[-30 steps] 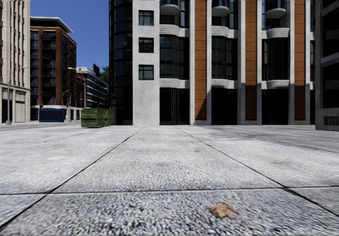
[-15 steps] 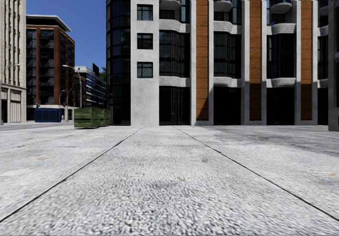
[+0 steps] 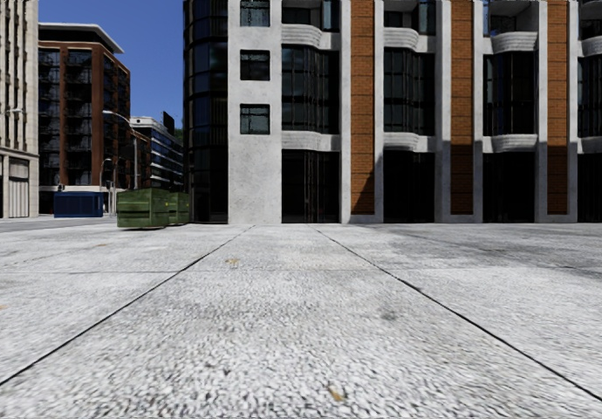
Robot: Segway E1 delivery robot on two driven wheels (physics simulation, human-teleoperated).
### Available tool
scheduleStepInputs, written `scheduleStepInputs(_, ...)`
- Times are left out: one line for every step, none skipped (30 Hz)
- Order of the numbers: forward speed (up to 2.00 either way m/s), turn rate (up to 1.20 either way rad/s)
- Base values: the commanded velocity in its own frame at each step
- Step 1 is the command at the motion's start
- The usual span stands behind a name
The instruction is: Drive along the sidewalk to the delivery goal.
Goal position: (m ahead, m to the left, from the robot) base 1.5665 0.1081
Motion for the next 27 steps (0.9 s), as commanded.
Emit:
scheduleStepInputs(2.0,0.0)
scheduleStepInputs(2.0,0.0)
scheduleStepInputs(2.0,0.0)
scheduleStepInputs(2.0,0.0)
scheduleStepInputs(2.0,0.0)
scheduleStepInputs(2.0,0.0)
scheduleStepInputs(2.0,0.0)
scheduleStepInputs(2.0,0.0)
scheduleStepInputs(2.0,0.0)
scheduleStepInputs(2.0,0.0)
scheduleStepInputs(2.0,0.0)
scheduleStepInputs(2.0,0.0)
scheduleStepInputs(2.0,0.0)
scheduleStepInputs(2.0,0.0)
scheduleStepInputs(2.0,0.0)
scheduleStepInputs(2.0,0.0)
scheduleStepInputs(1.84,0.0)
scheduleStepInputs(1.02,0.0)
scheduleStepInputs(0.66,0.0)
scheduleStepInputs(0.3,0.0)
scheduleStepInputs(0.3,0.0)
scheduleStepInputs(0.14,0.0)
scheduleStepInputs(0.0,0.0)
scheduleStepInputs(0.0,0.0)
scheduleStepInputs(0.0,0.0)
scheduleStepInputs(0.0,0.0)
scheduleStepInputs(0.0,0.0)
